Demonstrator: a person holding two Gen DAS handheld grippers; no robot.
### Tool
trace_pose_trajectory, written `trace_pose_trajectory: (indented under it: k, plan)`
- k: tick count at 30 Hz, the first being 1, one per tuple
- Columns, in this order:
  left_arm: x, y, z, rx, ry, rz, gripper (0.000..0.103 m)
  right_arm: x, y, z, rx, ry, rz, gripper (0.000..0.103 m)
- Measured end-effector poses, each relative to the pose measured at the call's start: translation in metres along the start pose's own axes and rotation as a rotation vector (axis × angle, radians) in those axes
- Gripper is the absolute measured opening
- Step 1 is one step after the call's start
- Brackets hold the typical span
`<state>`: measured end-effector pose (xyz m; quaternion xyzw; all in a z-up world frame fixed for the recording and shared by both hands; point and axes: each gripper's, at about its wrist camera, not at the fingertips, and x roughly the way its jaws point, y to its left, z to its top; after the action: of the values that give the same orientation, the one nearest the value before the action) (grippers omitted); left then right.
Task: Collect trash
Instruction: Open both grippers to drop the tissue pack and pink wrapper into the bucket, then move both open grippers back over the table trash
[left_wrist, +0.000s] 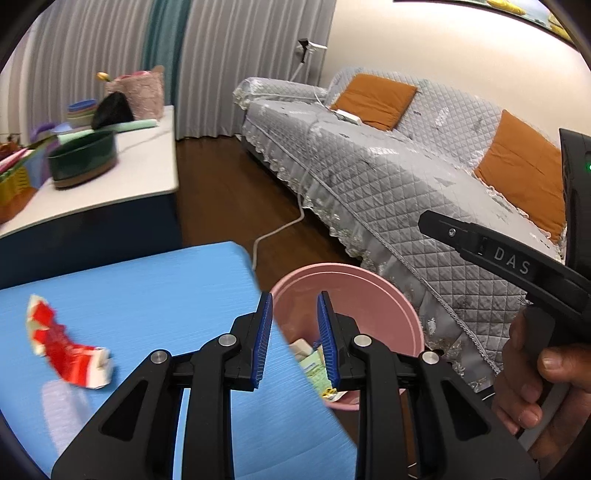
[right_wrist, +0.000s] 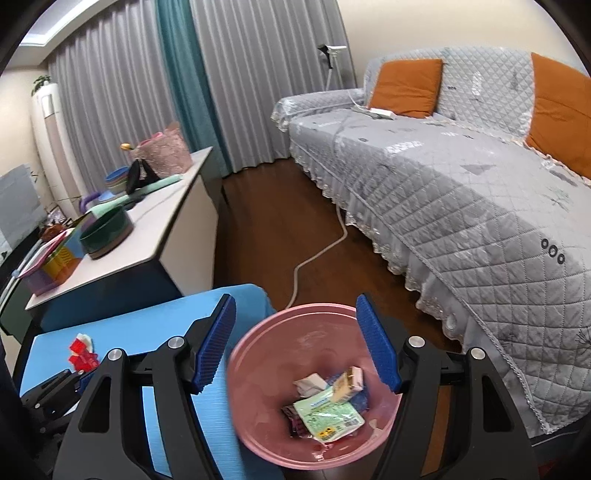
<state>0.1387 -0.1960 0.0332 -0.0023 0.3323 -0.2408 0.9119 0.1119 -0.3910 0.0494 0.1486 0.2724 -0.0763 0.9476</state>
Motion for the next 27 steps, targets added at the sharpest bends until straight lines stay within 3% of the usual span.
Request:
trace_pose_trajectory:
  k: [8,15,18,24,27]
  plan:
    - [-0.051,0.047,-0.012,-0.049,-0.040,0.078,0.025,-0.015,0.055,-0.012,-0.081,-0.021,0.093,0.060]
    - [-0.096,0.102,-0.038,-0.099,-0.054,0.174,0.025,-0.018,0.099,-0.027,-0.125,0.009,0.187,0.041]
    - [-0.113,0.131,-0.050,-0.144,-0.058,0.220,0.025,-0.018,0.114,-0.034,-0.129,0.031,0.226,0.038]
    - [-0.118,0.186,-0.077,-0.301,-0.039,0.288,0.025,-0.011,0.143,-0.055,-0.184,0.077,0.262,0.037]
    - [-0.111,0.192,-0.087,-0.325,-0.019,0.287,0.025,-0.005,0.154,-0.066,-0.212,0.103,0.268,0.036]
